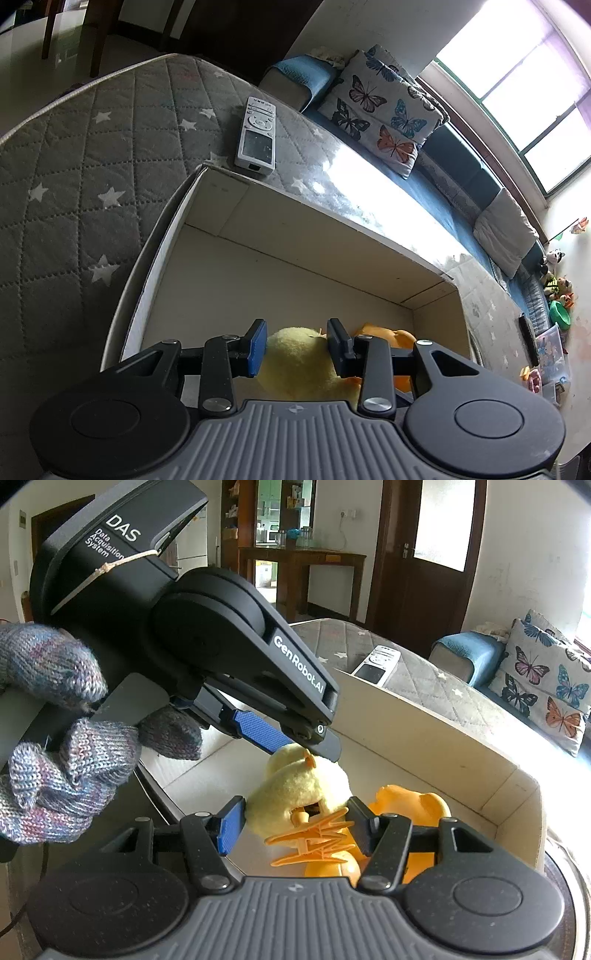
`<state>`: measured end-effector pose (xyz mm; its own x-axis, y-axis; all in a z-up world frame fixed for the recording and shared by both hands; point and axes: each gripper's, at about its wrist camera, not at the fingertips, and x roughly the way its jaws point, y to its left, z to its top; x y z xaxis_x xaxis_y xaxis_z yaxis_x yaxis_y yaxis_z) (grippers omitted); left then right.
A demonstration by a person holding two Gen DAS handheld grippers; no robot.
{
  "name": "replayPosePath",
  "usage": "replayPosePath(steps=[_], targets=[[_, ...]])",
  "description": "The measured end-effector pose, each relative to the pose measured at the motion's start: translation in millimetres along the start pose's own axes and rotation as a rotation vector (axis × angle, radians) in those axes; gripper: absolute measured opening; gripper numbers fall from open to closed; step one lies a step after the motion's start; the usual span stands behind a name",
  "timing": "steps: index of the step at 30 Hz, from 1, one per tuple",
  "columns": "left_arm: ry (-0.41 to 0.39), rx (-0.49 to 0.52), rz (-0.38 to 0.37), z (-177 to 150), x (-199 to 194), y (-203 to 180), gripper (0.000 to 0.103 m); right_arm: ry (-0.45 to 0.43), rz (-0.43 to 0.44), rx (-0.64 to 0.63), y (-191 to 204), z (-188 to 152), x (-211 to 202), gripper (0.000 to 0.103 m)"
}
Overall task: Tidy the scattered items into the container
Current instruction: 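Carry the fluffy chick with the left gripper into the white box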
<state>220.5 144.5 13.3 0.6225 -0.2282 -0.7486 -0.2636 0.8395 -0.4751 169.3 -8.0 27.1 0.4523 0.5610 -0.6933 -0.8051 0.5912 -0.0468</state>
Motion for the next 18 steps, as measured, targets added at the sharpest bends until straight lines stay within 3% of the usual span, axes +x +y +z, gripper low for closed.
replayPosePath(steps=[18], targets=[[0.014, -0.006, -0.001, -5.9, 9.8, 6.6, 0.039, -0.001, 0.027, 0.047, -2.1, -2.2, 1.3, 0.061]])
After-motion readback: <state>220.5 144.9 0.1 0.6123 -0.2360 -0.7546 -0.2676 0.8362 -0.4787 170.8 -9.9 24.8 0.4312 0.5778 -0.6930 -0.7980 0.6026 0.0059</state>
